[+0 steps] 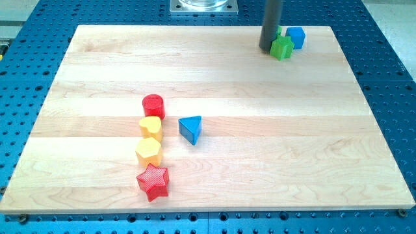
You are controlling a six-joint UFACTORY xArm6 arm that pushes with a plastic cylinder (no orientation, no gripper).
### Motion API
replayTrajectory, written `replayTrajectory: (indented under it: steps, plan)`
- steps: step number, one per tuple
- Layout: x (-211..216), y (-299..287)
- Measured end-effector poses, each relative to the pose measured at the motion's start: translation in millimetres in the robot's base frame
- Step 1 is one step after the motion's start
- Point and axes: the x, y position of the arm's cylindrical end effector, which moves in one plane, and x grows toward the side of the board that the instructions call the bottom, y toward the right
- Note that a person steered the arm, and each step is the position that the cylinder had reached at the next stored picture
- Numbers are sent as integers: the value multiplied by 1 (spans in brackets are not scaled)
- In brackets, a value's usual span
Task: Move the red circle into the blue cube
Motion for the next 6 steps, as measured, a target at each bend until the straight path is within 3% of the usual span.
replayTrajectory:
  steps: [1, 2, 3, 4, 5, 6]
  plan:
    - [22, -109]
    - [97, -201]
    - [167, -269]
    - [190, -295]
    - [195, -211]
    - [166, -120]
